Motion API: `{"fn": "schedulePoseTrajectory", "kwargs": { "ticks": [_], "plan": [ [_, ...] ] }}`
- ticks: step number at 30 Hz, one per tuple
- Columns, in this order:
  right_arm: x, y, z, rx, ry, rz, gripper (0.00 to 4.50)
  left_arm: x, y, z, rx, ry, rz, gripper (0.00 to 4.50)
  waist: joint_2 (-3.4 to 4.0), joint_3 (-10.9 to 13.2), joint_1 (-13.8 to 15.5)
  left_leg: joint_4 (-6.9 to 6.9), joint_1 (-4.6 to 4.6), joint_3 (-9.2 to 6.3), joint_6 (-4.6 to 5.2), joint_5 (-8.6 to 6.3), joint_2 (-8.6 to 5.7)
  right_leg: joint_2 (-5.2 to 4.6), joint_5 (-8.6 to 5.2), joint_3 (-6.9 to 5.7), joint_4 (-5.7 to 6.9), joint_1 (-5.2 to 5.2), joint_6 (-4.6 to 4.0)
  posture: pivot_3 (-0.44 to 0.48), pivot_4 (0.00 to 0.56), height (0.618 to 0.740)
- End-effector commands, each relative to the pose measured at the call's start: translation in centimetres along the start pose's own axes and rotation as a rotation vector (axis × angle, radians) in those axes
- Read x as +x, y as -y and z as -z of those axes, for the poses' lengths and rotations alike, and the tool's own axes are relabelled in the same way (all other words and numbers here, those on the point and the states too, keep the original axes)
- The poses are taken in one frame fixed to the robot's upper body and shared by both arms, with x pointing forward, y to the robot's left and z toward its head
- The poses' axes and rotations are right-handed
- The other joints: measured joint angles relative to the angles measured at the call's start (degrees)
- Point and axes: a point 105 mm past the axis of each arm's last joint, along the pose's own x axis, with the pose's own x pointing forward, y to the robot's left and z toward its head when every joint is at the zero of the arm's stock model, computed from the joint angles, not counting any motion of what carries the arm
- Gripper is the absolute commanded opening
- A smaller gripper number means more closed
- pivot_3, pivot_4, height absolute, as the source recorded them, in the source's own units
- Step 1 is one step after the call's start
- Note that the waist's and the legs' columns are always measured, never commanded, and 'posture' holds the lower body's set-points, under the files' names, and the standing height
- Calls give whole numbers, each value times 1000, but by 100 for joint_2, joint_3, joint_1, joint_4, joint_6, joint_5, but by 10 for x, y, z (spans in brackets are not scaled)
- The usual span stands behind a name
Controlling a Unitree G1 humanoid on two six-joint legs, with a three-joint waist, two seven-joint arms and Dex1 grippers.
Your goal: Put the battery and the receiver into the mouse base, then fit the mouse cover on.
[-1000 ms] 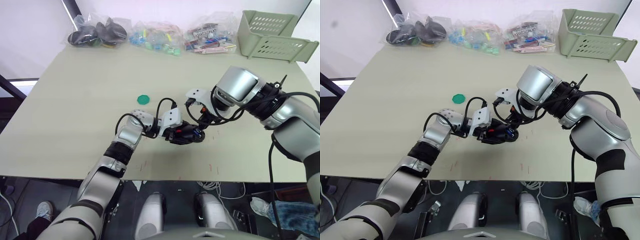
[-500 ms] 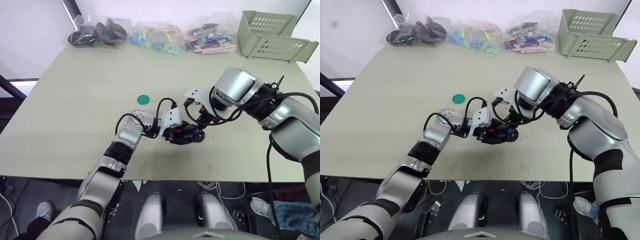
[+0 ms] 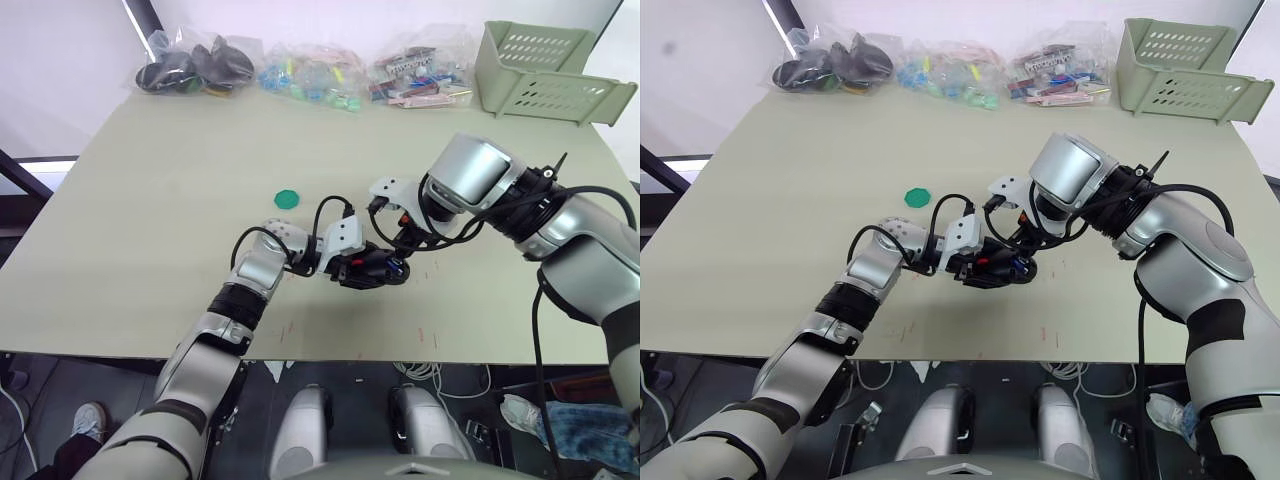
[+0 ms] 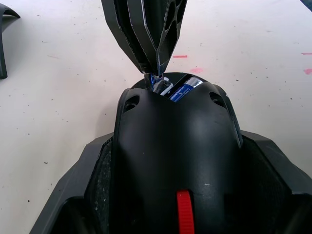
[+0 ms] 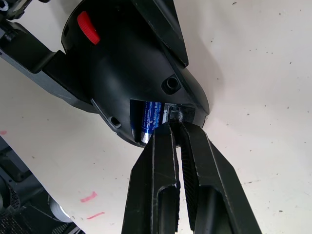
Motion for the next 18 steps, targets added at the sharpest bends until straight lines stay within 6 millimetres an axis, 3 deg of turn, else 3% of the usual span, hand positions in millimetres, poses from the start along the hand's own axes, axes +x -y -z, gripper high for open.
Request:
{"fn": "schedulePoseTrajectory", "kwargs": {
  "ticks": [1,9,18],
  "plan": [
    [-2,-11,-4,-19,24,-53,0,2,-2,-10,25,34,-10,2965,0,0,2,0,0,0,0,0,0,0,0,0,0,0,0,0,150,740],
    [-2,-11,-3,-20,24,-51,0,2,-2,-10,25,35,-12,2965,0,0,7,0,-1,-1,0,0,-1,0,0,0,-2,0,0,0,150,740],
    [-1,4,-3,-16,32,3,0,2,-1,-9,26,32,-9,2965,0,0,4,0,-1,0,0,0,-1,0,0,-1,-1,0,0,0,150,740]
  ]
}}
